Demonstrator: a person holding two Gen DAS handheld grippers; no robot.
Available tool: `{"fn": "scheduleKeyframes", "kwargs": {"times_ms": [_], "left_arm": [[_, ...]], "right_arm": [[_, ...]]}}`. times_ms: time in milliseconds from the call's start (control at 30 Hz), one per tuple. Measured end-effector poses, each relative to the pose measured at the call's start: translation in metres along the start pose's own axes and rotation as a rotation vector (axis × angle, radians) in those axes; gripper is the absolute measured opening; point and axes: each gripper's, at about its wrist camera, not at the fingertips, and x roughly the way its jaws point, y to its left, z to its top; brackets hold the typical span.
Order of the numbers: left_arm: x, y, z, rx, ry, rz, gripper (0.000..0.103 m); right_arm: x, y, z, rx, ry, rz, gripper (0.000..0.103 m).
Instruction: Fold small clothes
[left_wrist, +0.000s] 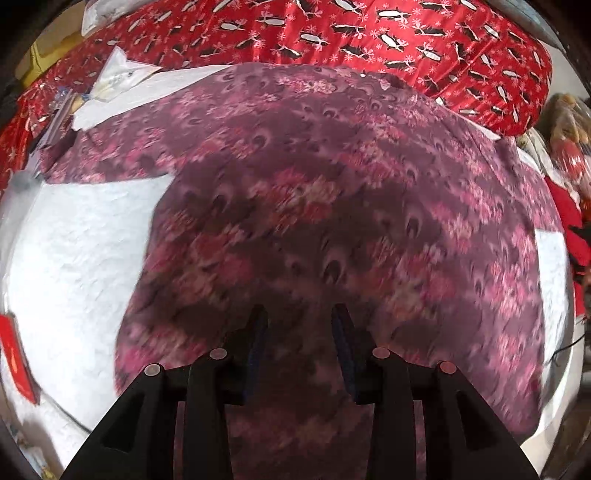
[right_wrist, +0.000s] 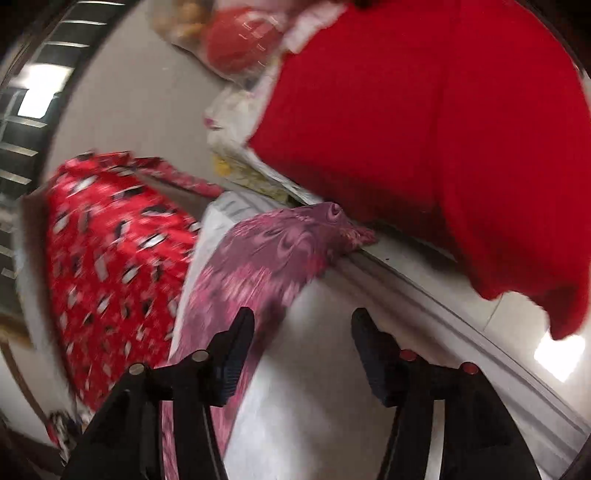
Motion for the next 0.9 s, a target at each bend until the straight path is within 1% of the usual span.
{"fn": "scheduleKeyframes", "kwargs": {"times_ms": [67,100,167,200,233,267,300,333,400,433,467,500,567,600,633,733,800,833,900], "left_arm": [[0.006,-0.004,0.010,-0.013,-0.002,-0.029,0.036],[0.013,-0.007,0.017,-0.017,-0.003,-0.040,0.036],[0.019,-0.013,0.028,-0.020,-0.012,-0.066,0.036],[0.023,-0.015,0.035,-0.020,-0.021,-0.076,0.036],[0.026,-0.016,0.042,-0.016,-0.033,-0.079,0.036],[0.028,-0.018,0.049,-0.014,-0.044,-0.075,0.036],[0.031,-0.018,0.057,-0.016,-0.054,-0.069,0.036],[0.033,-0.016,0.064,-0.023,-0.066,-0.066,0.037],[0.035,-0.008,0.080,-0.057,-0.097,-0.065,0.042],[0.037,-0.004,0.087,-0.073,-0.121,-0.041,0.047],[0.038,0.001,0.093,-0.084,-0.148,-0.006,0.051],[0.037,0.004,0.096,-0.093,-0.169,0.019,0.052],[0.042,0.014,0.103,-0.119,-0.196,0.066,0.052],[0.045,0.019,0.104,-0.134,-0.199,0.063,0.052],[0.047,0.023,0.103,-0.148,-0.198,0.049,0.052],[0.059,0.042,0.101,-0.206,-0.171,-0.021,0.052],[0.065,0.056,0.106,-0.232,-0.153,-0.048,0.052],[0.067,0.063,0.108,-0.251,-0.149,-0.044,0.052],[0.068,0.076,0.113,-0.275,-0.139,-0.078,0.052]], "right_arm": [[0.024,0.006,0.010,0.010,0.001,0.006,0.066],[0.034,0.009,0.012,0.017,0.002,-0.004,0.069],[0.042,0.011,0.023,0.016,0.008,-0.019,0.069],[0.044,0.011,0.025,0.016,-0.011,-0.018,0.065],[0.040,0.007,0.029,0.020,-0.036,-0.004,0.047],[0.036,0.007,0.030,0.020,-0.064,0.000,0.031],[0.033,0.009,0.032,0.019,-0.077,-0.004,0.009],[0.025,0.010,0.035,0.018,-0.094,0.001,0.008],[-0.005,0.021,0.033,-0.024,-0.183,0.030,0.008],[-0.010,0.031,0.033,-0.055,-0.200,0.038,0.008],[-0.021,0.046,0.029,-0.114,-0.219,0.039,0.007],[-0.030,0.063,0.022,-0.177,-0.226,0.054,0.007],[-0.041,0.089,0.005,-0.265,-0.207,0.098,0.007],[-0.044,0.105,-0.008,-0.306,-0.187,0.118,0.007],[-0.041,0.119,-0.018,-0.332,-0.167,0.135,0.007],[-0.036,0.163,-0.066,-0.428,-0.094,0.191,0.007],[-0.026,0.196,-0.109,-0.497,-0.029,0.234,0.007],[-0.025,0.207,-0.129,-0.523,-0.004,0.250,0.007],[-0.011,0.235,-0.173,-0.585,0.061,0.281,0.007]]}}
